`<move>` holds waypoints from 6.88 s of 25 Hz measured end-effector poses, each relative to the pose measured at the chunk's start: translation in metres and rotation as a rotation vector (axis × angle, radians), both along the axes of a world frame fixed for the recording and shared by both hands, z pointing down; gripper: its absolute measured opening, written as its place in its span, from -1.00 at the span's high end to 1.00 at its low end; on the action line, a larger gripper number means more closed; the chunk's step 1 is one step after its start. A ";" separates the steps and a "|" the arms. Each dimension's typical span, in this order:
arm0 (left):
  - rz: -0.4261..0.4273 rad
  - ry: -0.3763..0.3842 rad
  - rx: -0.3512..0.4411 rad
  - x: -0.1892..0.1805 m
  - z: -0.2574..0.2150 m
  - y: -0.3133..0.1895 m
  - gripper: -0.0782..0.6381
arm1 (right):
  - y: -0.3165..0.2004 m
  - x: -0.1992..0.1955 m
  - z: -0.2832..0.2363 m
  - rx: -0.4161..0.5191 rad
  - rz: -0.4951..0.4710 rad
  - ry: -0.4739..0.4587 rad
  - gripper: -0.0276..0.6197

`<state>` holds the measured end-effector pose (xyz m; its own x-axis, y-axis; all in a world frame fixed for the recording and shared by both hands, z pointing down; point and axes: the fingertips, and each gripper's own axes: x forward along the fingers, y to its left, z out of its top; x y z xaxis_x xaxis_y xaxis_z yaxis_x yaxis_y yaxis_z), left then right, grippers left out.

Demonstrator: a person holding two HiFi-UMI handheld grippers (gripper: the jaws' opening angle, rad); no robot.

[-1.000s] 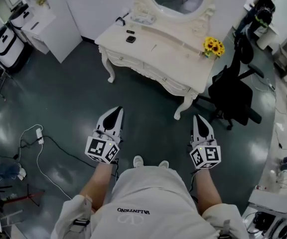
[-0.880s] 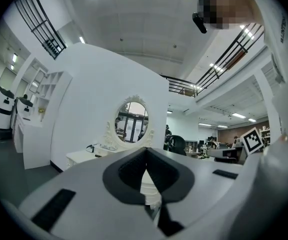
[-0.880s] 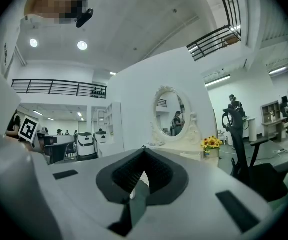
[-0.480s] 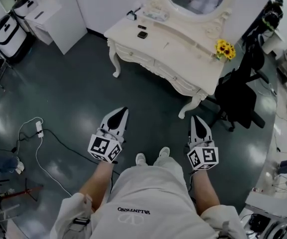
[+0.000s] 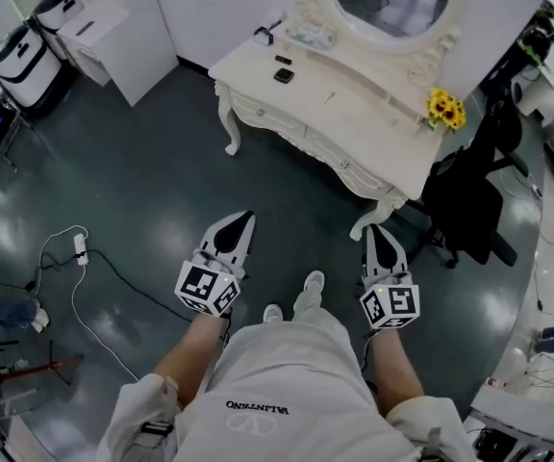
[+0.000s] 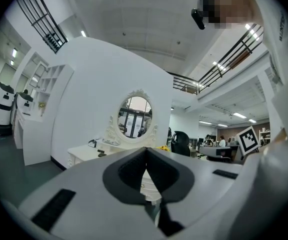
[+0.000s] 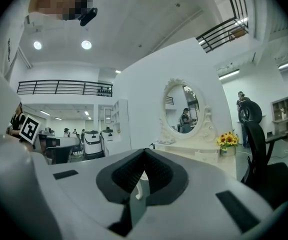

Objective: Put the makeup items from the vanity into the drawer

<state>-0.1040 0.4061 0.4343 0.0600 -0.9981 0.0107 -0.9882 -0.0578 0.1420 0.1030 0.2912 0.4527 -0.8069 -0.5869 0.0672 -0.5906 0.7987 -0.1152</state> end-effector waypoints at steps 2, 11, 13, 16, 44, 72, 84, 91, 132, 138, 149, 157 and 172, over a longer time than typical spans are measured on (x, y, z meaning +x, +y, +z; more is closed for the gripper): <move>-0.001 -0.004 -0.004 0.000 0.000 -0.014 0.78 | -0.013 -0.003 0.002 -0.005 -0.008 -0.001 0.88; 0.002 -0.029 -0.008 0.005 -0.007 -0.098 0.78 | -0.094 -0.008 0.002 -0.012 -0.034 -0.022 0.88; 0.001 -0.037 -0.008 0.008 -0.010 -0.118 0.78 | -0.114 -0.008 0.001 -0.015 -0.040 -0.029 0.88; -0.006 -0.048 -0.006 0.013 -0.014 -0.147 0.78 | -0.141 -0.006 0.000 -0.013 -0.056 -0.035 0.88; 0.075 0.026 -0.104 -0.021 0.024 -0.354 0.19 | -0.298 -0.059 0.037 -0.100 -0.080 0.029 0.88; 0.238 0.016 -0.404 -0.115 0.148 -0.575 -0.34 | -0.469 -0.199 0.118 -0.315 0.095 0.203 0.88; 0.222 -0.025 -0.557 -0.109 0.206 -0.609 -0.34 | -0.506 -0.212 0.162 -0.410 0.086 0.265 0.88; 0.197 -0.052 -0.684 -0.103 0.241 -0.622 -0.34 | -0.519 -0.220 0.196 -0.495 0.047 0.317 0.88; 0.134 -0.156 -0.850 -0.096 0.297 -0.640 0.64 | -0.512 -0.224 0.258 -0.617 -0.026 0.425 0.88; 0.134 -0.151 -0.847 -0.098 0.289 -0.637 0.65 | -0.512 -0.218 0.243 -0.594 -0.020 0.403 0.88; 0.189 -0.077 -0.778 -0.048 0.246 -0.643 0.65 | -0.519 -0.189 0.222 -0.554 0.054 0.380 0.88; 0.281 -0.105 -0.731 -0.002 0.226 -0.648 0.65 | -0.517 -0.159 0.209 -0.548 0.133 0.330 0.88; 0.453 -0.156 -0.662 0.090 0.203 -0.654 0.65 | -0.524 -0.079 0.189 -0.522 0.336 0.255 0.88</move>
<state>-0.0140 -0.2476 0.6376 0.4054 -0.6612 0.6313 -0.9001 -0.4093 0.1494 0.0242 -0.2324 0.6414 -0.5072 -0.6423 0.5746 -0.8573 0.4439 -0.2606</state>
